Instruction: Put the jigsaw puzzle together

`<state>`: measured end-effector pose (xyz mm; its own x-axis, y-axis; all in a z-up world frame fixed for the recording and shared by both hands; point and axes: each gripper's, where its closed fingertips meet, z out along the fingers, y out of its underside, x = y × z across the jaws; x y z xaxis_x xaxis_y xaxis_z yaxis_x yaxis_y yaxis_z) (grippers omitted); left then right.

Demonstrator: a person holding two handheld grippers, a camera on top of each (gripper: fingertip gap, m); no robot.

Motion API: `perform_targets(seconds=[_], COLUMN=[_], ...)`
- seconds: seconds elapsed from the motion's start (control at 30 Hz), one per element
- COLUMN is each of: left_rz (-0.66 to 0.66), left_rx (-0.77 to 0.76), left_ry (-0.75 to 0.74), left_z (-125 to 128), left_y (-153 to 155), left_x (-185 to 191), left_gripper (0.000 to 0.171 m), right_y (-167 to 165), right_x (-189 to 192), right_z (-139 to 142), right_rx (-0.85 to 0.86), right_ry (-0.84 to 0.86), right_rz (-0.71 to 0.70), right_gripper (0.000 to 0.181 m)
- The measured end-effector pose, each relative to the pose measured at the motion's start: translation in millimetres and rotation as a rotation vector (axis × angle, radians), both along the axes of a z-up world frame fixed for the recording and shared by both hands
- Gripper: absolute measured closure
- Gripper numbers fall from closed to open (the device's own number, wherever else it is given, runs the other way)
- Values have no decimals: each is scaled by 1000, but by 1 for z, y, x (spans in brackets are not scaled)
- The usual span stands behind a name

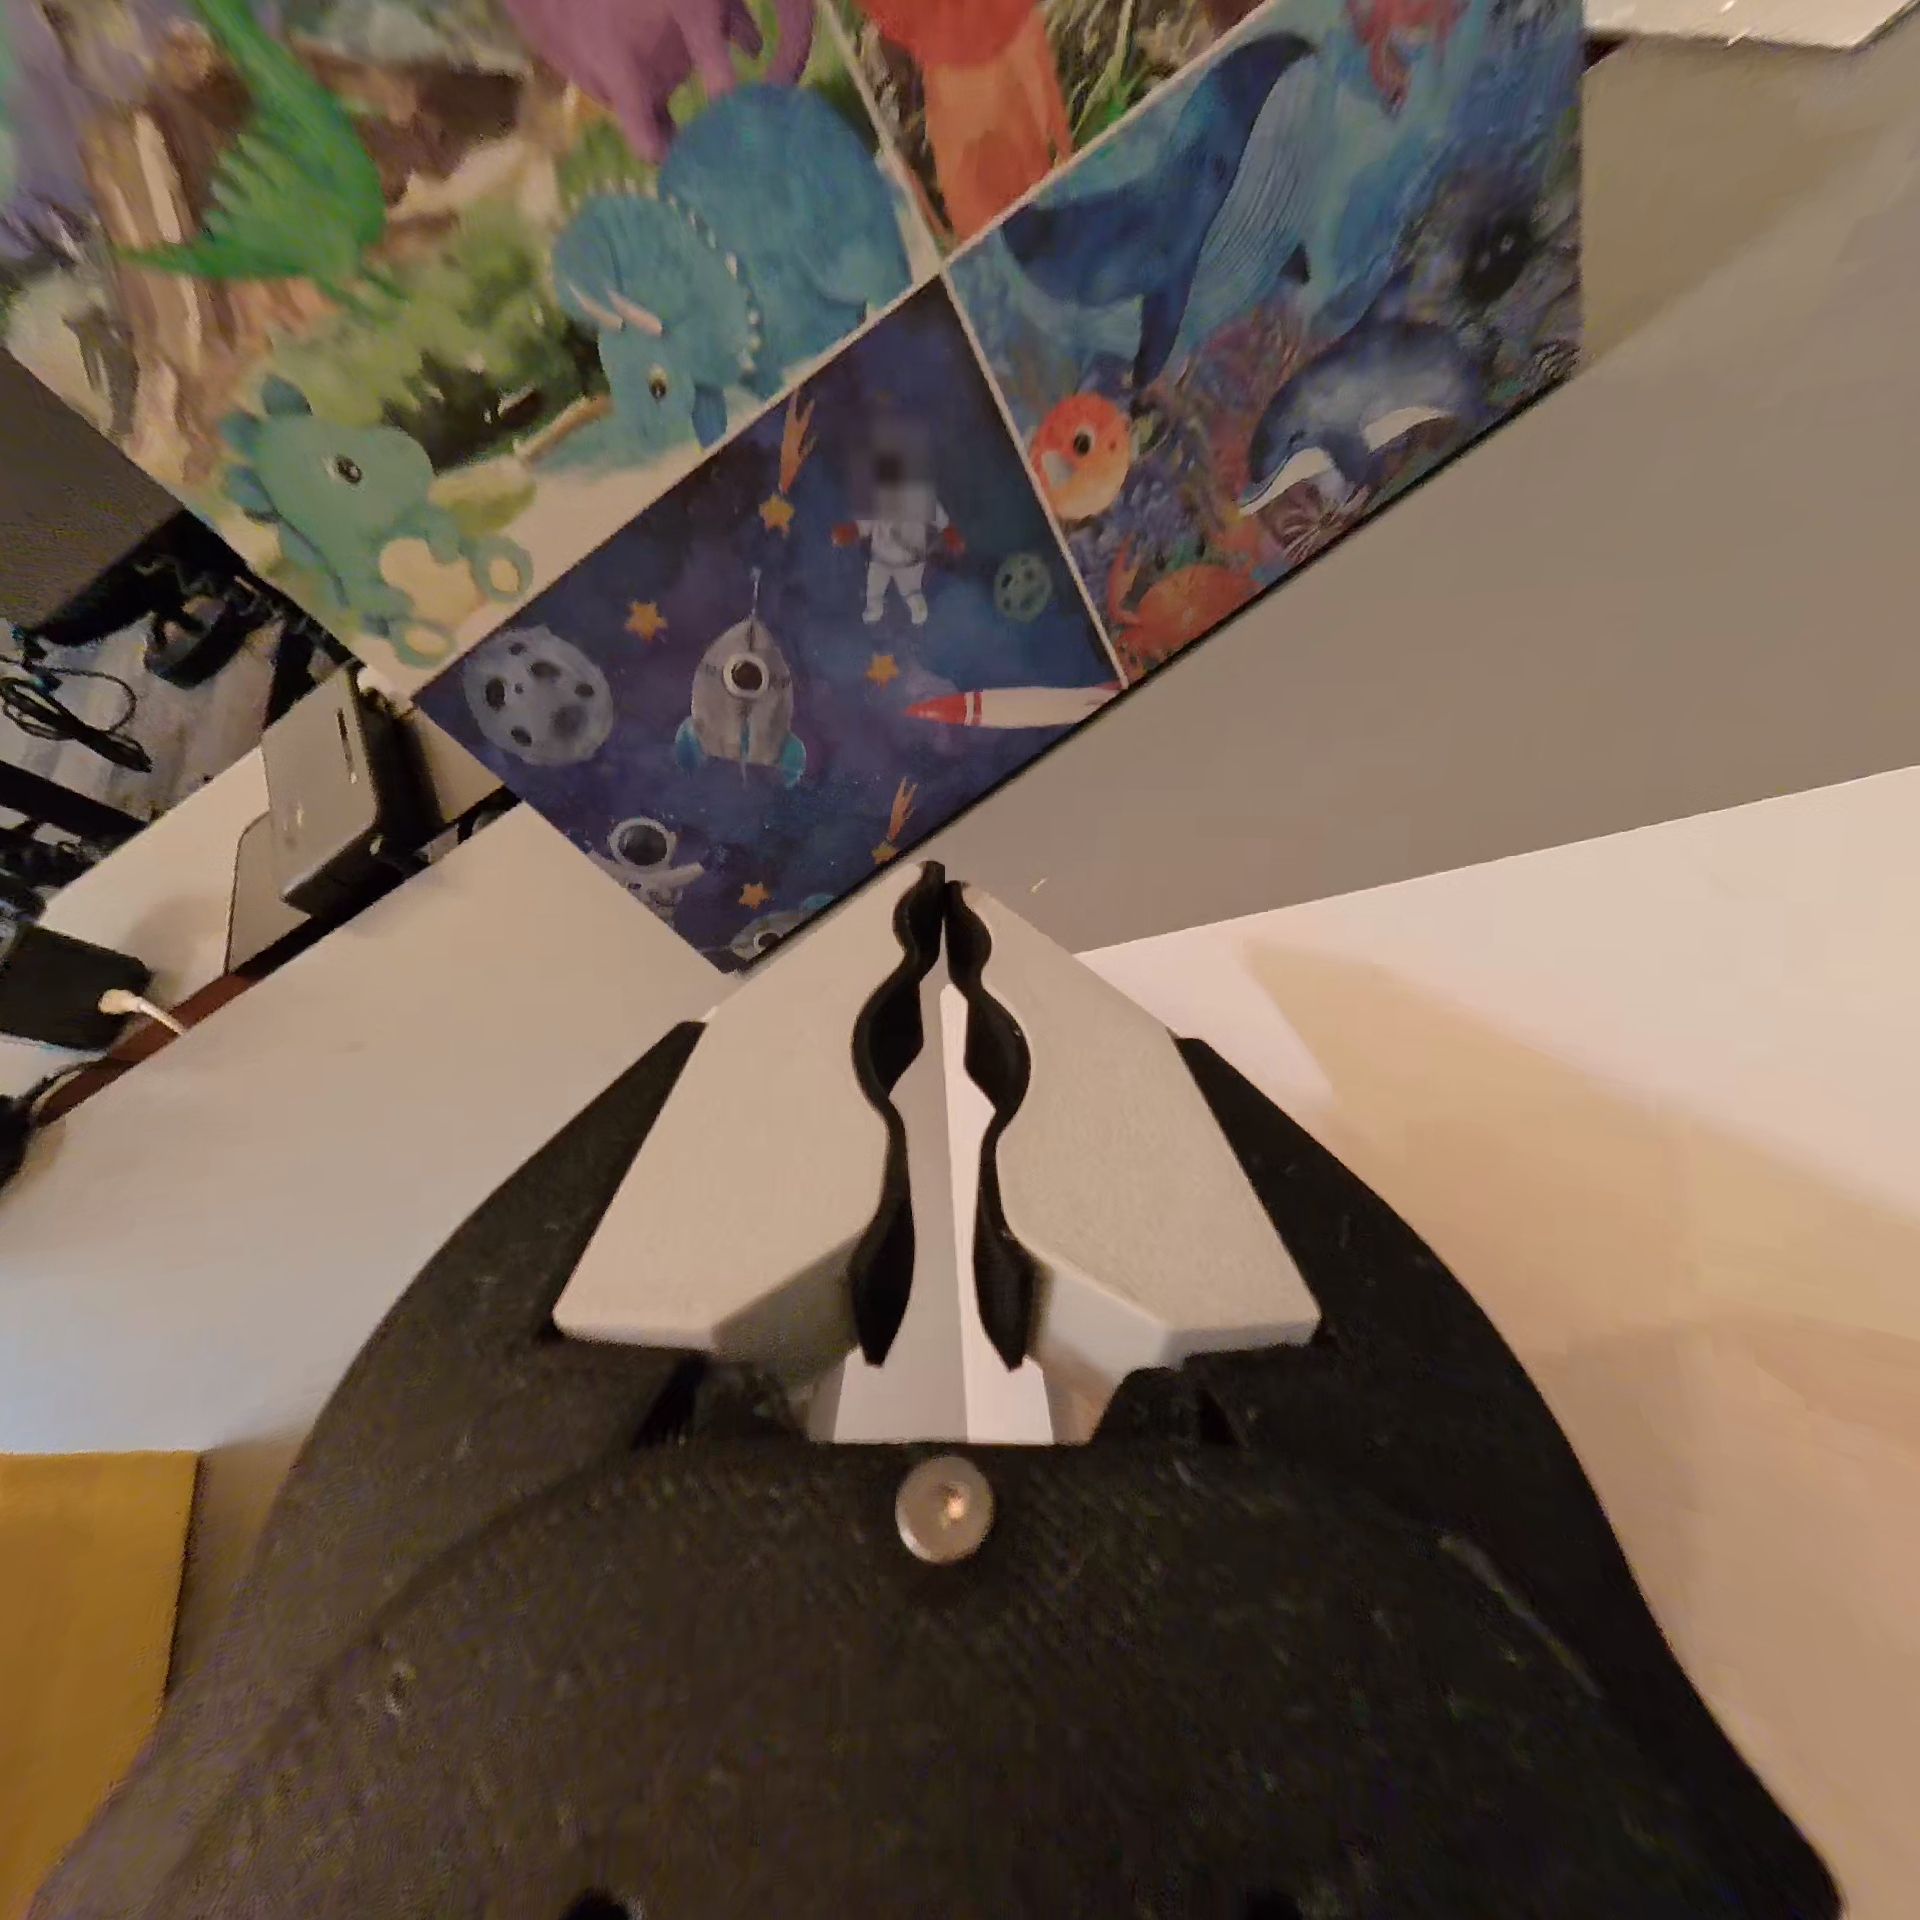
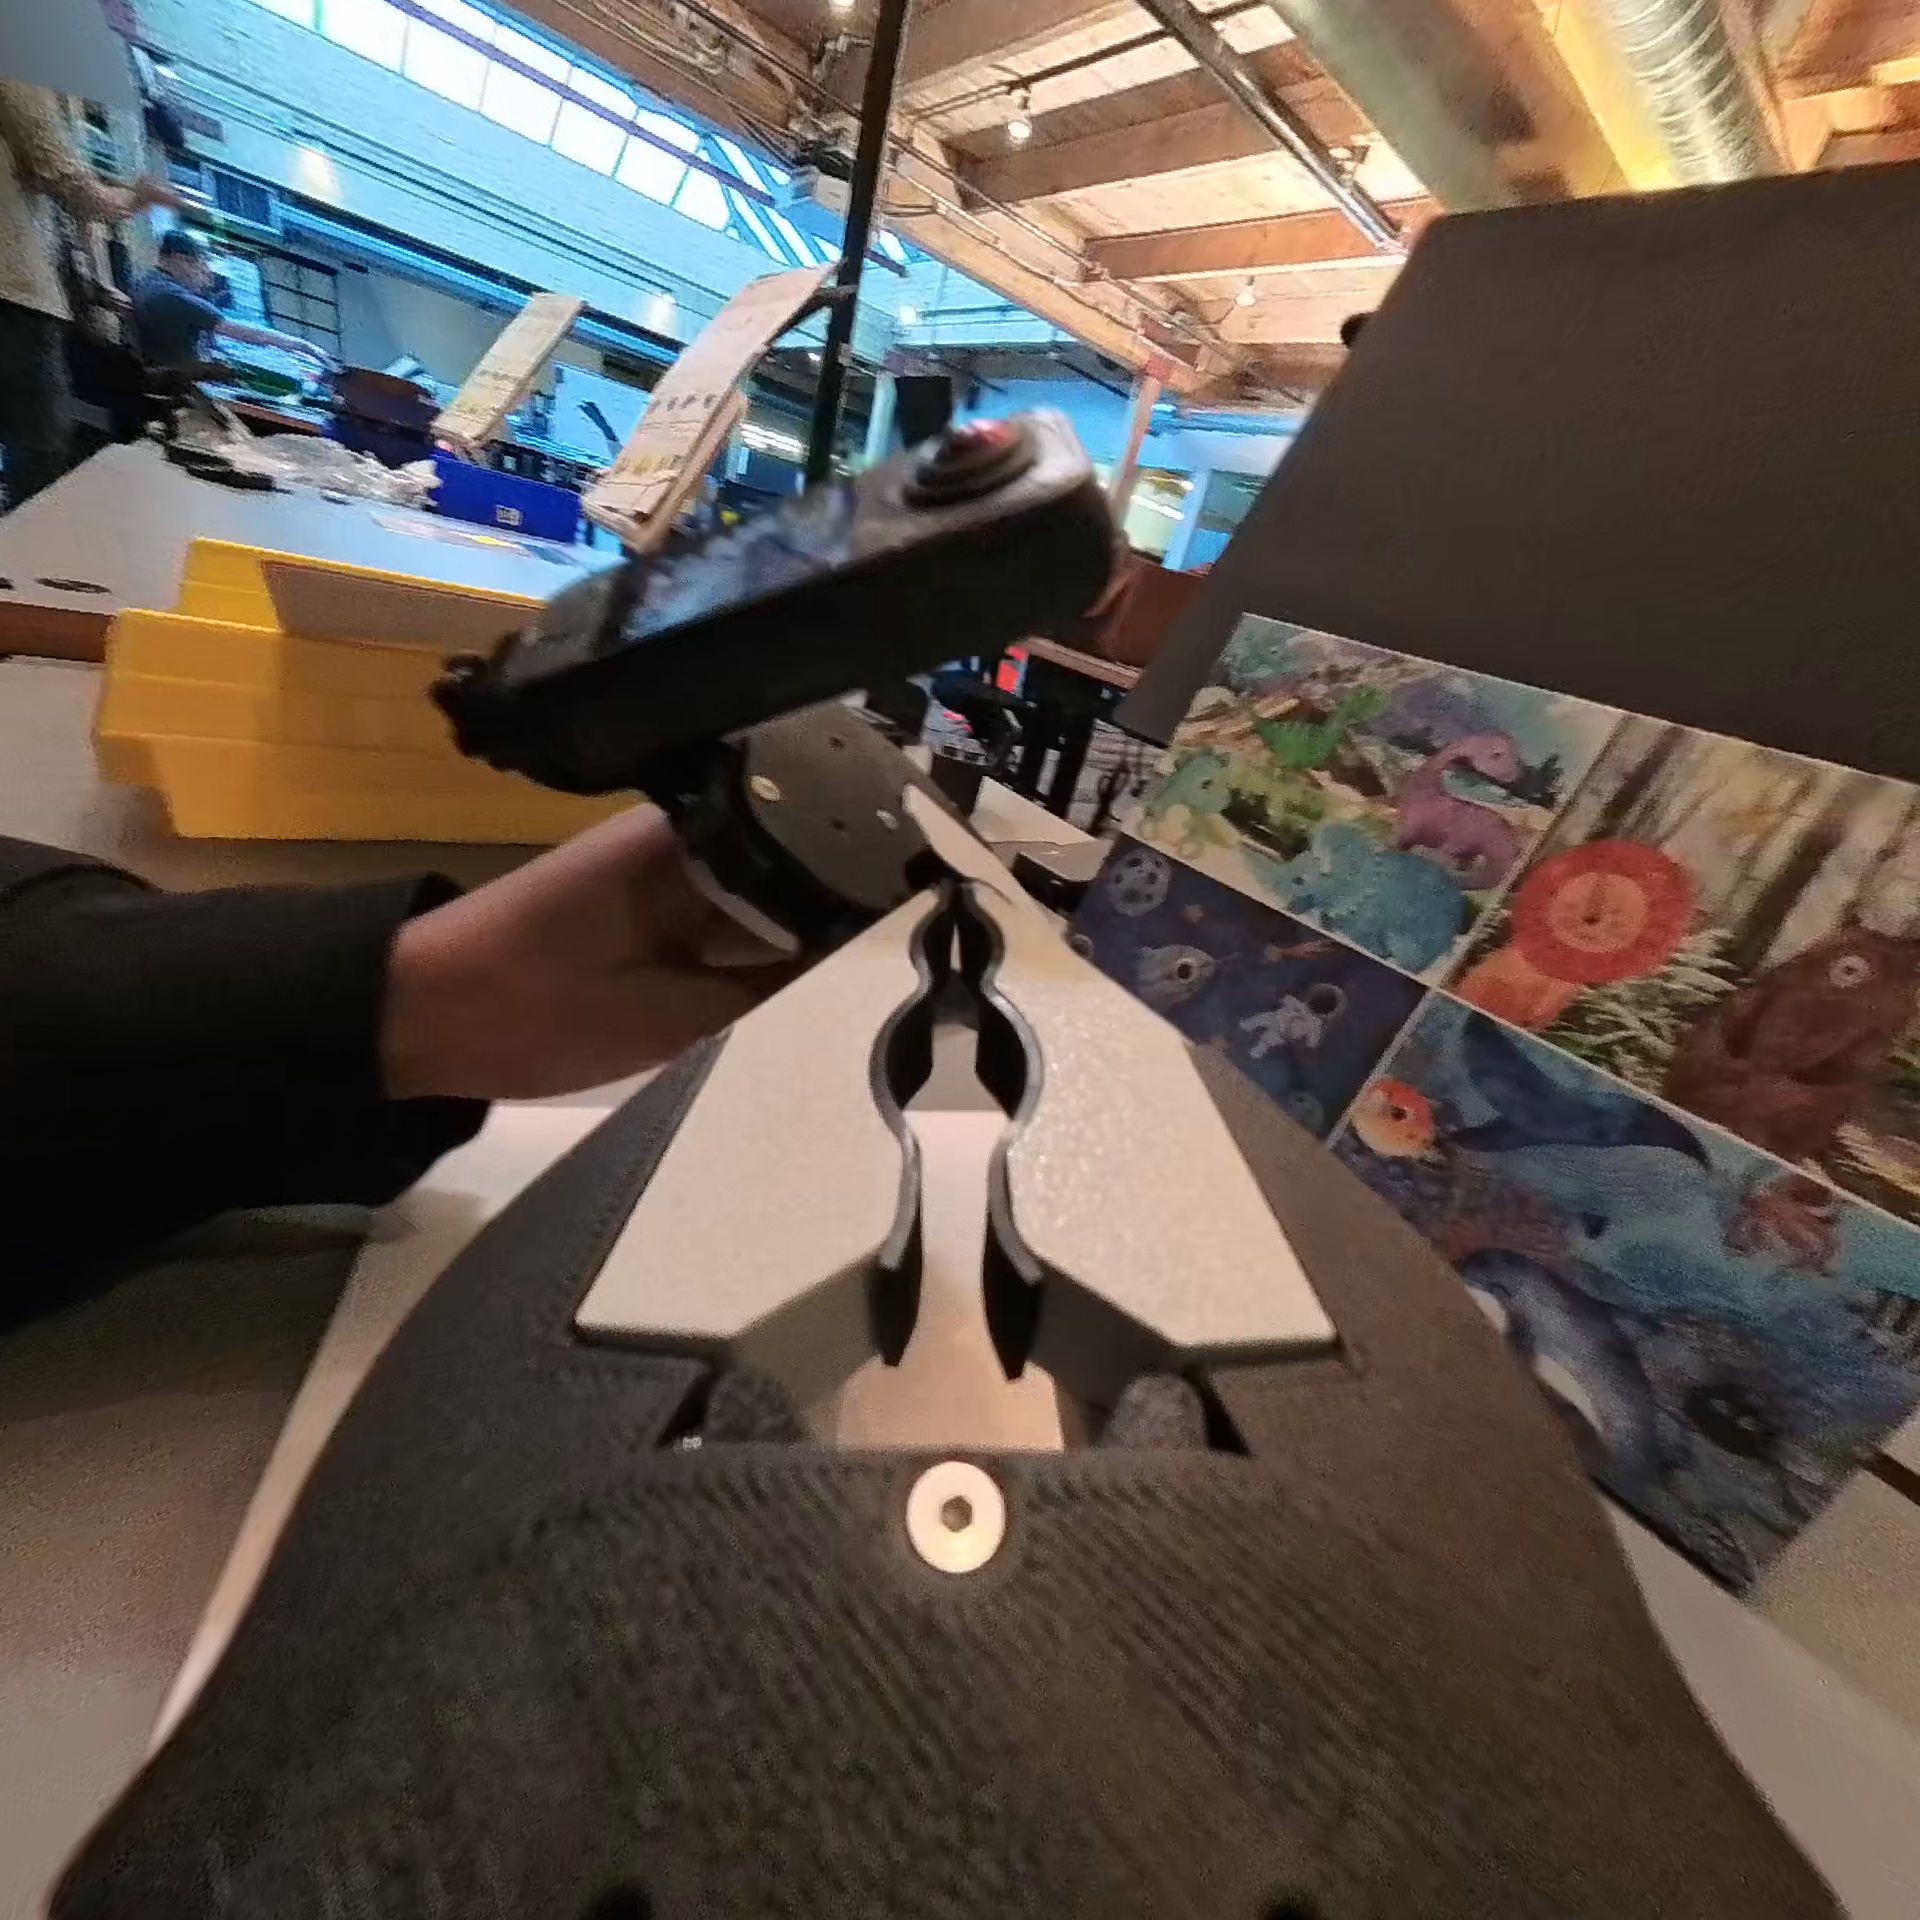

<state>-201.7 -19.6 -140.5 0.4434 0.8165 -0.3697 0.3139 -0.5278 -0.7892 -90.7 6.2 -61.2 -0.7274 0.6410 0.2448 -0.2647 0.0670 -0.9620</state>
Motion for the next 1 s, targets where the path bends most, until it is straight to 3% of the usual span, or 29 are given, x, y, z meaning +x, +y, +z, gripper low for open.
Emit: perform_targets(seconds=[0.13,0.27,0.33,0.47,0.57,0.67,0.73,0.9,1.0], left_rz=[-4,-50,-97,-70,-73,-34,29,44,37], left_rx=[-55,-25,-191,-721,-965,-1167,-1245,-1264,-1284], left_ry=[64,100,104,324,462,607,605,539,550], left_z=[14,71,106,200,237,253,252,229,227], left_y=[1,15,26,40,69,89,89,92,99], left_x=[2,2,1,8,15,6,-9,-24,-25], left_gripper=[171,171,171,171,171,171,171,171,171], right_y=[29,60,72,79,75,74,74,42,25], right_x=[-19,-29,-33,-38,-31,-28,-28,-2,15], right_z=[7,19,15,12,22,25,24,29,32], right_rx=[-75,-104,-66,-55,-75,-98,-88,-30,32], right_ry=[-41,-2,29,24,38,36,35,80,143], right_rz=[-83,-185,-242,-273,-244,-234,-232,-20,32], right_gripper=[181,181,181,181,181,181,181,181,181])
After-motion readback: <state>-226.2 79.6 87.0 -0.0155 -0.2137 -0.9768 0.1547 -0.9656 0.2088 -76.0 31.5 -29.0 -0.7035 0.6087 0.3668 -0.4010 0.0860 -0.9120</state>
